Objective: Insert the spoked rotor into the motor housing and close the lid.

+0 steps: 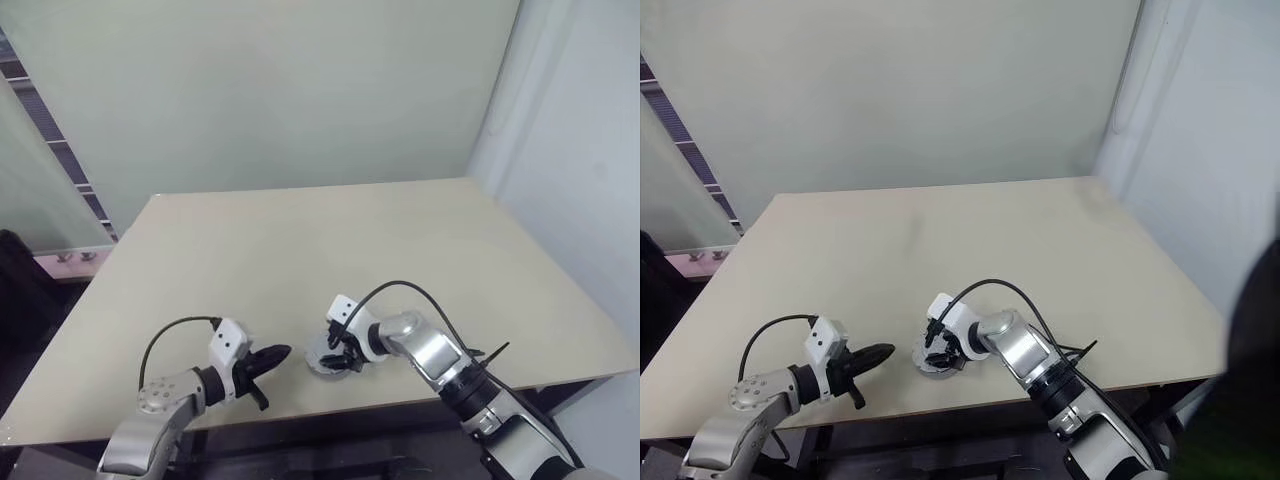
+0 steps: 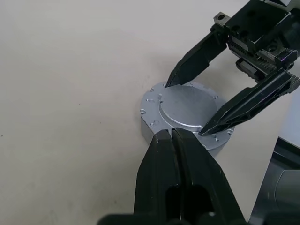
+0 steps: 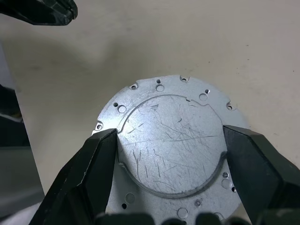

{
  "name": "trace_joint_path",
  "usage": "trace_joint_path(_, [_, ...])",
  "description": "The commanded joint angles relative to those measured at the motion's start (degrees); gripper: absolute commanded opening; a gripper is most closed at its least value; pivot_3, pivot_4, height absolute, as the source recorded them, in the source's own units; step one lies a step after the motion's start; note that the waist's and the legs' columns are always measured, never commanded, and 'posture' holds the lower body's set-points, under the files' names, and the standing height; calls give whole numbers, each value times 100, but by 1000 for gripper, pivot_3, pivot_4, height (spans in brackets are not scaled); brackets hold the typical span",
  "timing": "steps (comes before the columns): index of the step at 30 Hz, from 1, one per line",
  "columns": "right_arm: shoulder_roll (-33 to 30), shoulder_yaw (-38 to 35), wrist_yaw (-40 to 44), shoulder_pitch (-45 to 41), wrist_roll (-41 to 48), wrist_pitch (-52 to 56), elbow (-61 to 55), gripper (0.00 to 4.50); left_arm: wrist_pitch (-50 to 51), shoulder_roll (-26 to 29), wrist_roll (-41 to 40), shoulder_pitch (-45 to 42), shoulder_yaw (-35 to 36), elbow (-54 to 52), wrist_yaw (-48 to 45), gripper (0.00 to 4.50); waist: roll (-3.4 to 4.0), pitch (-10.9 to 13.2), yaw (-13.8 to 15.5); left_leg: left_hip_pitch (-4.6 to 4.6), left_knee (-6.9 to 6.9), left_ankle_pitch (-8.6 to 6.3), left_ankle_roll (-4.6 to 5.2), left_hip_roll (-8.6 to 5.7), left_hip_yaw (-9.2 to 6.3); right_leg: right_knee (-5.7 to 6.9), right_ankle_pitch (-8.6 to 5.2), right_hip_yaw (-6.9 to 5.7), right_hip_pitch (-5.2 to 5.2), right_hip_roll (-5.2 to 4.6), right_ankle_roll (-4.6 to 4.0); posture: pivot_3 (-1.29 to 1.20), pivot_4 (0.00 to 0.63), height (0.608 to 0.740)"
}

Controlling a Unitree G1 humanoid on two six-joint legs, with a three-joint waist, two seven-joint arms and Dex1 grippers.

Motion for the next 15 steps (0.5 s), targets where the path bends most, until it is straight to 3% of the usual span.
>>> trace_joint_path(1, [-127,204,35,14,-163,117,81,3306,-59,21,-80,-50,105,-218,6,0,0,0,0,0,0,0,0,0,0,0,0,-1,0,0,0,0,0,740])
trace_joint_path(15, [-239,278,99,-31,-186,107,113,3306,-317,-336,413,-706,-523,464,99,0,-3,-3,20,-2,0,1,1,-4,-1,-2,0,1,10,0,0,0,0,740])
